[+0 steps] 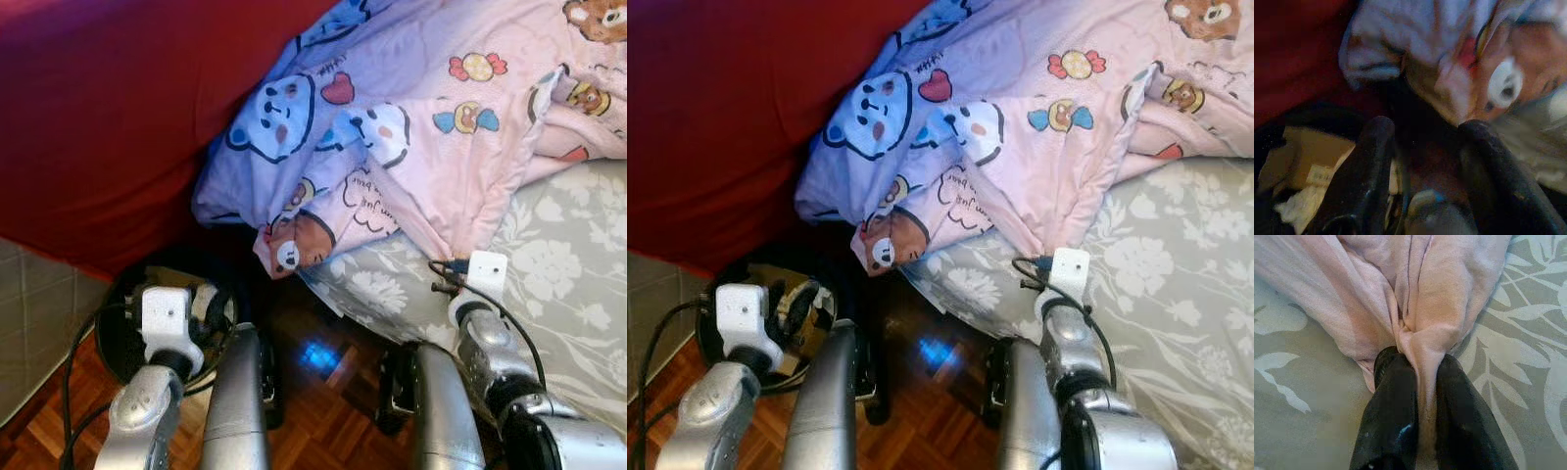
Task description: Clean up the room
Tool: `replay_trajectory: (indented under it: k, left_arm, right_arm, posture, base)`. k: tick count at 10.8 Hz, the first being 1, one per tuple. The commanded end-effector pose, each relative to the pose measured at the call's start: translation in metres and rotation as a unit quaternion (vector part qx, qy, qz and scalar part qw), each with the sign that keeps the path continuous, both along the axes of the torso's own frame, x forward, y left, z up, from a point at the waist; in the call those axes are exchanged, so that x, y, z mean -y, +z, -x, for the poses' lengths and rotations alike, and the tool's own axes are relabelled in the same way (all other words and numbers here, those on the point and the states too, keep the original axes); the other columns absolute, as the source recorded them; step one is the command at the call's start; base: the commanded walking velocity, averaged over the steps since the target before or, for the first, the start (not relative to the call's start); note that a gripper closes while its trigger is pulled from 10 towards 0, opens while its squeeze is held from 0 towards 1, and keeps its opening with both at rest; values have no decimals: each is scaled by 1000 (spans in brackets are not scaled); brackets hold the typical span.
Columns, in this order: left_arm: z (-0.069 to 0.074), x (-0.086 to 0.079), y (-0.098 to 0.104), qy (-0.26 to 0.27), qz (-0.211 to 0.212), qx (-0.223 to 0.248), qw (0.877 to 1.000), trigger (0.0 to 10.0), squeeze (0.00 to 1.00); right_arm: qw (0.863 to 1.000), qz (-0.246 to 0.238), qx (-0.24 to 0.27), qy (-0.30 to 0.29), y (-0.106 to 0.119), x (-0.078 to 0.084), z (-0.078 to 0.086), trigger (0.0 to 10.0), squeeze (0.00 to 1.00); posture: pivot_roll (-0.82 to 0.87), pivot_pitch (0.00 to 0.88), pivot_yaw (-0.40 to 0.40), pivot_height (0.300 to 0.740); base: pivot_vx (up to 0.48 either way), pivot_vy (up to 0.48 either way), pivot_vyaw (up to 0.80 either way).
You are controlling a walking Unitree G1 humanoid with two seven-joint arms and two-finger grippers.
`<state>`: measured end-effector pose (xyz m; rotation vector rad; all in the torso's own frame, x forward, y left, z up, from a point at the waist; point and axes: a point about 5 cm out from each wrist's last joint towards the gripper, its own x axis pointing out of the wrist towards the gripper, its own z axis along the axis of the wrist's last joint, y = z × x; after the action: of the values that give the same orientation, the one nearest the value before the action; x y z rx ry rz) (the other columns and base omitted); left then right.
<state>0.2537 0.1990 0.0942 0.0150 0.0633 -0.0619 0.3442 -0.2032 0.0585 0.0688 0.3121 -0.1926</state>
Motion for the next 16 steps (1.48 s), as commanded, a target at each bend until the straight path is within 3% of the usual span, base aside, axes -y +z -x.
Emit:
replay_trajectory:
  k: [1, 3, 4, 7, 9, 12, 16]
  left_arm:
    - [9, -13, -20, 29, -6, -38, 999, 10000, 0]
    - [-1, -18, -41, 39, 0, -68, 997, 10000, 0]
    - [-6, -18, -48, 38, -2, -76, 996, 10000, 0]
    - [-11, -25, -72, 59, 0, -110, 992, 10000, 0]
    - [-9, -29, -83, 65, -2, -124, 990, 10000, 0]
    - [-7, -31, -91, 70, -4, -139, 988, 10000, 0]
    - [-3, -30, -104, 75, -6, -168, 983, 10000, 0]
  right_arm:
    - [998, -15, -56, -11, -32, 4, 24, 0, 0]
    - [999, -12, -47, -19, -37, 13, 32, 0, 0]
    - [999, -17, -38, -17, -38, 15, 36, 10000, 0]
    - [999, -31, -19, -33, -43, 21, 45, 10000, 0]
    - [998, -43, 16, -43, -36, 20, 41, 10000, 0]
    - [999, -41, 17, -32, -36, 13, 39, 10000, 0]
    - [998, -45, -15, -44, -54, 13, 56, 10000, 0]
  posture:
    - [239, 451, 42, 597]
    - [208, 352, 37, 597]
    - [189, 316, 33, 597]
    - [172, 223, 29, 597]
    - [176, 191, 32, 601]
    - [176, 176, 31, 655]
    - [170, 162, 27, 740]
  base:
    - [0, 0, 0]
    - [0, 0, 0]
    - [0, 0, 0]
    - [0, 0, 0]
    - [0, 0, 0]
    - [0, 0, 0]
    - [0, 0, 0]
